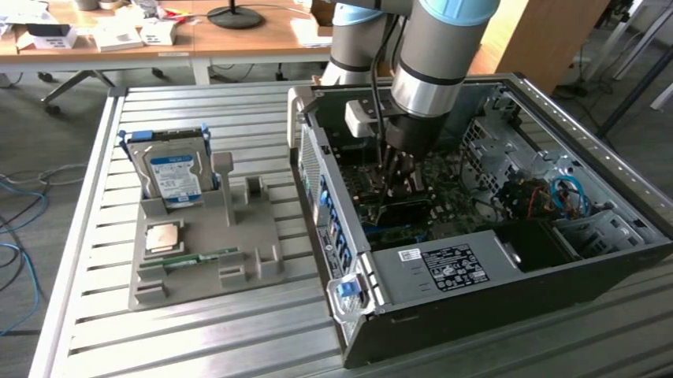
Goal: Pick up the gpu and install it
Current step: 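Press down on the gpu until it lock into place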
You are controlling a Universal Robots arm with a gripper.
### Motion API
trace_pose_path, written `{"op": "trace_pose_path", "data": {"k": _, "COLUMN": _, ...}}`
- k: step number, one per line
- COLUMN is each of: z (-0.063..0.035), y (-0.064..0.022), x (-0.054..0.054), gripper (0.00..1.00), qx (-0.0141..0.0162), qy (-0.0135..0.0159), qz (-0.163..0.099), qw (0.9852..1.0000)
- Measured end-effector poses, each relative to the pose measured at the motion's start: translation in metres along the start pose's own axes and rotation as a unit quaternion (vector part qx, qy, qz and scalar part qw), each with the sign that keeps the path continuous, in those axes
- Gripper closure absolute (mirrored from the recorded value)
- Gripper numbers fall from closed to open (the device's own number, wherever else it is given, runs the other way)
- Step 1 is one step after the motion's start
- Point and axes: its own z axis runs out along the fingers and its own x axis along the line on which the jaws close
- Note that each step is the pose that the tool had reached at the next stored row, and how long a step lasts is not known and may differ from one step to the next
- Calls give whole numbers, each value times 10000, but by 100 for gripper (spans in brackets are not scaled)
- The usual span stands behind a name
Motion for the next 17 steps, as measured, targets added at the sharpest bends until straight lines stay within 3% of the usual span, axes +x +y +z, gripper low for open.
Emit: {"op": "trace_pose_path", "data": {"k": 17, "z": 12, "y": 25, "x": 0, "gripper": 89, "qx": 6, "qy": -3, "qz": 0, "qw": 10000}}
